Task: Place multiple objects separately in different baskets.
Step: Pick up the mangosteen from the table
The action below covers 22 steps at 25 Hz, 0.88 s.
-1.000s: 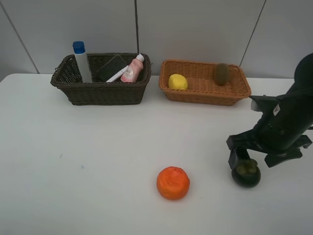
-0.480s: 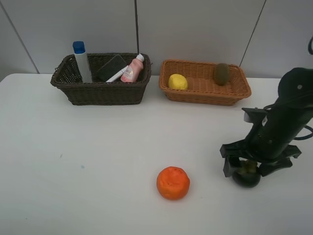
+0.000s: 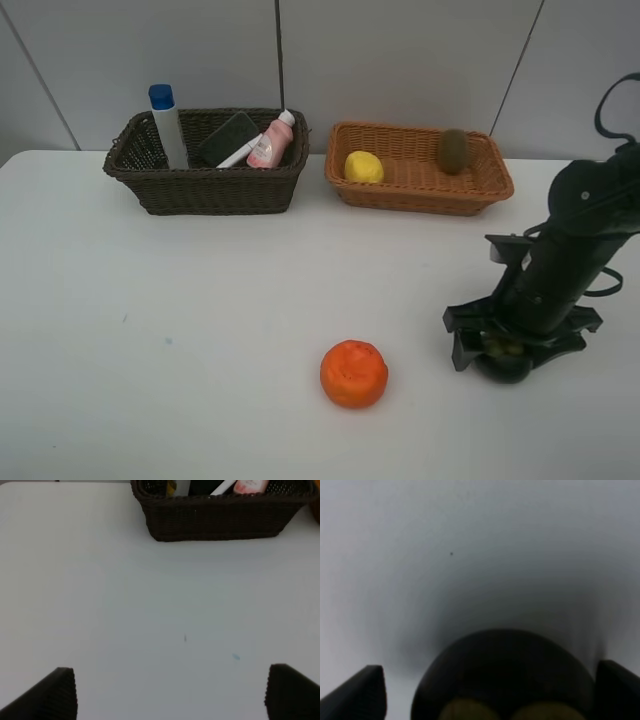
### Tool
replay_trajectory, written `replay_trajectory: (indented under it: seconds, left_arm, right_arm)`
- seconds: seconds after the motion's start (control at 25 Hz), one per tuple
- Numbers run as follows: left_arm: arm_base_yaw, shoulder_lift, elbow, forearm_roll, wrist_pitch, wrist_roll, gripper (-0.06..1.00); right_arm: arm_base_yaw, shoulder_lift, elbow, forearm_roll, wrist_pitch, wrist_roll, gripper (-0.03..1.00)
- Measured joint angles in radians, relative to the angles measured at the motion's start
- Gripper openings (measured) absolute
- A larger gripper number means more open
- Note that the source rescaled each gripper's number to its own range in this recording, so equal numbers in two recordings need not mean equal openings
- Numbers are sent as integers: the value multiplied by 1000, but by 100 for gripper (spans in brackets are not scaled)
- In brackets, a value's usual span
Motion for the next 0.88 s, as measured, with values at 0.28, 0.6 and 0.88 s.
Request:
replay_trajectory:
  seconds: [0.28, 0.6, 0.88]
  left_arm:
    - [0, 0, 0, 0, 0, 0, 99]
    - [0, 0, 0, 0, 0, 0, 99]
    - [0, 0, 0, 0, 0, 0, 99]
  right_arm:
    - [0, 31, -2, -16, 2, 0, 76]
    - [0, 27, -15, -22, 62, -42, 38]
    - [0, -72, -250, -68, 222, -57, 38]
